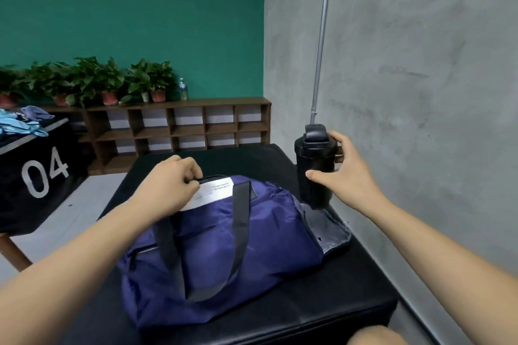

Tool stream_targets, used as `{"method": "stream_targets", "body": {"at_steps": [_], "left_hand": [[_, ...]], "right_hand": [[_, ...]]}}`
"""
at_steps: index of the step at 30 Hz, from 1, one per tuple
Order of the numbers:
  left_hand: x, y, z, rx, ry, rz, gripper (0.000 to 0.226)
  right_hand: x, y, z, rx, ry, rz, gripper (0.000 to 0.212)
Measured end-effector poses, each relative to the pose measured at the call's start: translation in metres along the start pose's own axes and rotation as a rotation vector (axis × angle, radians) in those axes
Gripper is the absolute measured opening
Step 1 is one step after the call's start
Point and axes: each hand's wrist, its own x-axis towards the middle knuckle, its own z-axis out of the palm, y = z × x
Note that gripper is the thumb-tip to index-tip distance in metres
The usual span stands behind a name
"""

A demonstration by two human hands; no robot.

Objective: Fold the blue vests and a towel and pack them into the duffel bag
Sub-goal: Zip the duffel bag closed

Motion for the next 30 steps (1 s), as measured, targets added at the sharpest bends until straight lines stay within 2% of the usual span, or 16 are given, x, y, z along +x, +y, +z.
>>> {"method": "stream_targets", "body": {"at_steps": [7, 11, 14, 19, 22, 24, 26, 30], "left_hand": [[0.042, 0.106, 0.063, -0.037, -0.099, 0.151, 0.013], [0.069, 0.153, 0.098, 0.024, -0.184, 0.130, 0.013], [0.088, 0.170, 0.117, 0.195, -0.302, 0.070, 0.008], [0.108, 0.187, 0.138, 0.560, -0.633, -0.073, 0.035], [0.114, 0.191, 0.150, 0.622, -0.829, -0.120, 0.041], [0.113, 0.191, 0.160, 0.617, -0.904, -0.122, 0.046], [0.112, 0.189, 0.171, 0.624, -0.903, -0.106, 0.051], [0.110, 0.183, 0.176, 0.602, -0.793, -0.166, 0.049]], "right_hand": [[0.002, 0.056, 0.016, 0.095, -0.010, 0.166, 0.101], [0.001, 0.091, 0.032, 0.161, -0.082, 0.255, 0.103], [0.000, 0.106, 0.037, 0.183, -0.182, 0.243, 0.107], [-0.014, 0.130, 0.040, 0.239, -0.247, 0.285, 0.083], [-0.022, 0.144, 0.040, 0.261, -0.295, 0.328, 0.067], [-0.023, 0.150, 0.040, 0.277, -0.300, 0.345, 0.063], [-0.023, 0.155, 0.039, 0.296, -0.290, 0.355, 0.064], [-0.024, 0.162, 0.039, 0.308, -0.285, 0.367, 0.065]]}}
